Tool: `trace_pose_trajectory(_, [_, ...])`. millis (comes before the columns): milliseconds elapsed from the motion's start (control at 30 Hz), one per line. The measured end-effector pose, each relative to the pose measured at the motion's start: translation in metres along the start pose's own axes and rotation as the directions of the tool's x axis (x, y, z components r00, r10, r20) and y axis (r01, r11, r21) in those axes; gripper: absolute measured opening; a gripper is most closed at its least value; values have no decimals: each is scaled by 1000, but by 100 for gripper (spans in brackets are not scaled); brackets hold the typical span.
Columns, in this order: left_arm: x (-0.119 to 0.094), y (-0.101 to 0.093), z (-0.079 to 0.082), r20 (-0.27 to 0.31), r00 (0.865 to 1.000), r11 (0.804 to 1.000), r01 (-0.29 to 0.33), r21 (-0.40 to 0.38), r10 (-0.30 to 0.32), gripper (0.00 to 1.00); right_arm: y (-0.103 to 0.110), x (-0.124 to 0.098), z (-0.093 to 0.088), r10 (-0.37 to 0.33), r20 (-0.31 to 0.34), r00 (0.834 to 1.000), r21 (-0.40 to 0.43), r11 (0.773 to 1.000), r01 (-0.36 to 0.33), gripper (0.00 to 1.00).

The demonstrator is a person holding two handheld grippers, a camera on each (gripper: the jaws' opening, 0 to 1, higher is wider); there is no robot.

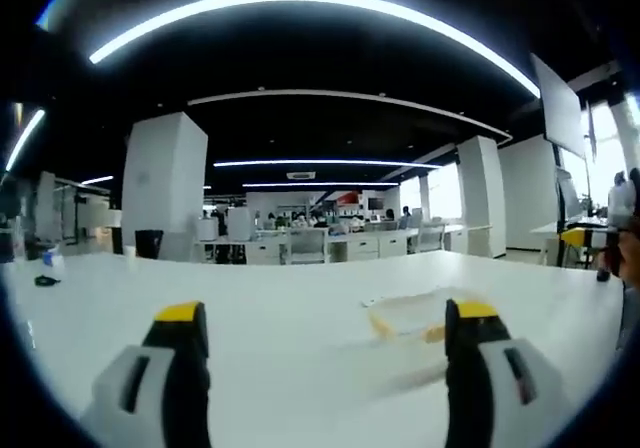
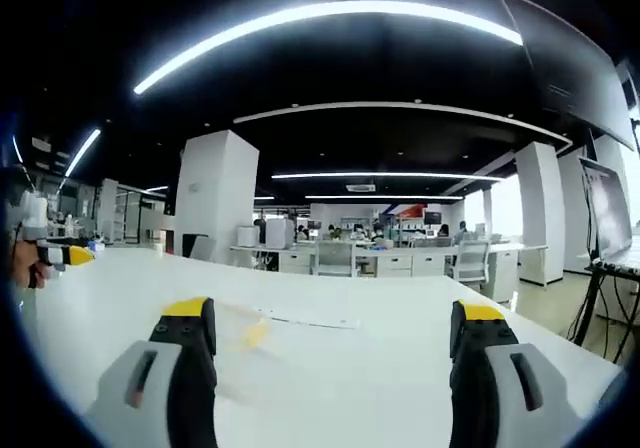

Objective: Snap each plastic latch of the storage box into its locked position after aligning the lid with the box until every specified latch is closed and the lid sits flush.

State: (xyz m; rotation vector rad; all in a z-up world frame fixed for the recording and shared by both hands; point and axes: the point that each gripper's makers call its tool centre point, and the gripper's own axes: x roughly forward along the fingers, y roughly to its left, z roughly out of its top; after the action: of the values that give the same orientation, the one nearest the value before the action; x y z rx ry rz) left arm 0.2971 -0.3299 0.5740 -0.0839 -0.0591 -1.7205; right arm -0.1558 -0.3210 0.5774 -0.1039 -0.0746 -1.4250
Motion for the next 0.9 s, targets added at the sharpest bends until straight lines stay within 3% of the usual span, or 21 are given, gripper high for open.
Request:
trace_pose_trajectory(533, [-10,3,-2,-7,1000,1000,-14,-4,14,100,-4,-15,-11,-22,-5,1000,26,999,22,100])
trace_pose_trajectory(900, [-15,0,2,-9,1000,1000,-13,18,13,100,-10,-25,-9,-50,-29,998,-36,998,49,100])
